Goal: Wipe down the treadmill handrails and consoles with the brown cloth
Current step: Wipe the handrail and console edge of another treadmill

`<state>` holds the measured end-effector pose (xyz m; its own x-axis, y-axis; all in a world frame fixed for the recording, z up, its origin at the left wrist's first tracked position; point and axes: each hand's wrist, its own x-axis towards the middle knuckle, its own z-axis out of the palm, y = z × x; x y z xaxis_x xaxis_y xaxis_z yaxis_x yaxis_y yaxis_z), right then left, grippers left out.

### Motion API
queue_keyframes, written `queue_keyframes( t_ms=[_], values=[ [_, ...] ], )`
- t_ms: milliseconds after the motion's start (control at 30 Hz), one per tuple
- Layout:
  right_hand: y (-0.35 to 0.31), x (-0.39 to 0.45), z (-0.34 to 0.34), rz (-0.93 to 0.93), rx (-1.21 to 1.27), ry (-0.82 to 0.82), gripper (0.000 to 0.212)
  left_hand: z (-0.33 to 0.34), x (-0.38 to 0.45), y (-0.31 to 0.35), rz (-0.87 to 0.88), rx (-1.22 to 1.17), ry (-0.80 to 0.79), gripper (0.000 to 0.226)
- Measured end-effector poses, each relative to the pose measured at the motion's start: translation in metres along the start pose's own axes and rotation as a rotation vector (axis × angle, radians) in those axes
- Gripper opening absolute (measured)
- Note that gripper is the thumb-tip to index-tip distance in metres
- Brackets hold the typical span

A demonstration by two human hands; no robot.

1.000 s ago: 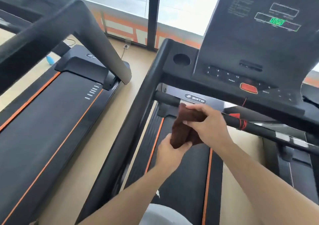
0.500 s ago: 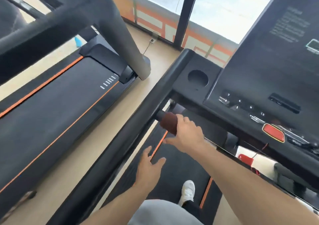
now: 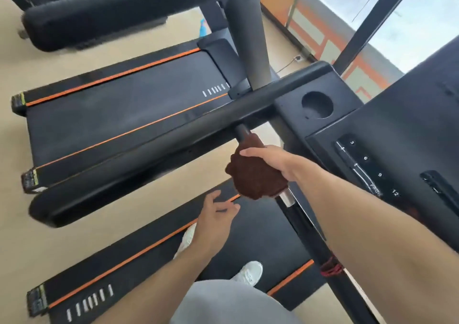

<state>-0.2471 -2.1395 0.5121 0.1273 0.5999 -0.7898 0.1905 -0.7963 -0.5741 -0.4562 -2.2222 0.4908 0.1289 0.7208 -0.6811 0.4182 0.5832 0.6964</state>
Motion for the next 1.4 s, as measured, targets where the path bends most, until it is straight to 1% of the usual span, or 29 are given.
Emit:
queue_keyframes(
  t_ms=[100, 167, 200, 300, 367, 433, 467, 533, 567, 633, 733, 867, 967, 1067, 1133, 1233, 1300, 1367, 1400],
  values=[
    [0.031, -0.022, -0.008, 0.032, 0.026, -0.072, 0.049, 0.025, -0.019, -0.013, -0.030, -0.057, -0.030, 0.054],
    [0.060, -0.041, -0.011, 0.041, 0.006, -0.101, 0.051, 0.038, -0.025, -0.017, -0.009, -0.027, -0.065, 0.055],
    [0.076, -0.049, -0.013, 0.038, -0.029, -0.083, 0.050, 0.043, -0.026, -0.016, -0.004, 0.005, -0.088, 0.053],
    [0.115, -0.079, -0.014, 0.005, -0.198, 0.065, 0.034, 0.060, -0.022, -0.013, 0.002, 0.054, -0.183, 0.052],
    [0.128, -0.096, -0.007, 0.007, -0.341, 0.175, 0.041, 0.069, -0.020, -0.011, 0.026, 0.109, -0.276, 0.050],
    [0.135, -0.107, 0.008, 0.014, -0.479, 0.348, 0.052, 0.074, -0.018, -0.007, 0.040, 0.131, -0.344, 0.048],
    [0.137, -0.109, 0.017, 0.000, -0.520, 0.448, 0.053, 0.075, -0.015, -0.006, 0.033, 0.113, -0.358, 0.049],
    [0.140, -0.109, 0.033, -0.067, -0.565, 0.597, 0.050, 0.073, -0.010, -0.003, 0.021, 0.071, -0.352, 0.050],
    [0.138, -0.107, 0.038, -0.102, -0.591, 0.629, 0.048, 0.070, -0.006, -0.002, 0.023, 0.048, -0.336, 0.051],
    [0.129, -0.097, 0.039, -0.146, -0.645, 0.636, 0.046, 0.061, 0.006, 0.001, 0.020, -0.003, -0.279, 0.049],
    [0.104, -0.076, 0.038, -0.182, -0.659, 0.622, 0.050, 0.040, 0.025, 0.012, 0.020, -0.073, -0.184, 0.039],
    [0.061, -0.041, 0.041, -0.332, -0.689, 0.610, 0.056, 0.011, 0.043, 0.029, 0.043, -0.128, -0.148, 0.043],
    [0.022, -0.013, 0.047, -0.388, -0.663, 0.631, 0.048, -0.012, 0.052, 0.037, 0.080, -0.136, -0.114, 0.037],
    [-0.001, -0.001, 0.050, -0.341, -0.582, 0.680, 0.043, -0.036, 0.056, 0.043, 0.113, -0.124, -0.100, 0.028],
    [-0.009, 0.000, 0.050, -0.294, -0.480, 0.722, 0.044, -0.049, 0.056, 0.042, 0.112, -0.135, -0.093, 0.025],
    [-0.028, 0.006, 0.049, -0.231, -0.257, 0.785, 0.052, -0.062, 0.058, 0.034, 0.088, -0.140, -0.102, 0.021],
    [-0.040, 0.011, 0.052, -0.219, -0.136, 0.838, 0.054, -0.068, 0.057, 0.028, 0.069, -0.122, -0.116, 0.023],
    [-0.045, 0.015, 0.056, -0.255, -0.059, 0.888, 0.050, -0.074, 0.056, 0.023, 0.055, -0.123, -0.122, 0.027],
    [-0.045, 0.015, 0.058, -0.272, -0.045, 0.884, 0.045, -0.077, 0.055, 0.021, 0.047, -0.131, -0.123, 0.029]
  ],
)
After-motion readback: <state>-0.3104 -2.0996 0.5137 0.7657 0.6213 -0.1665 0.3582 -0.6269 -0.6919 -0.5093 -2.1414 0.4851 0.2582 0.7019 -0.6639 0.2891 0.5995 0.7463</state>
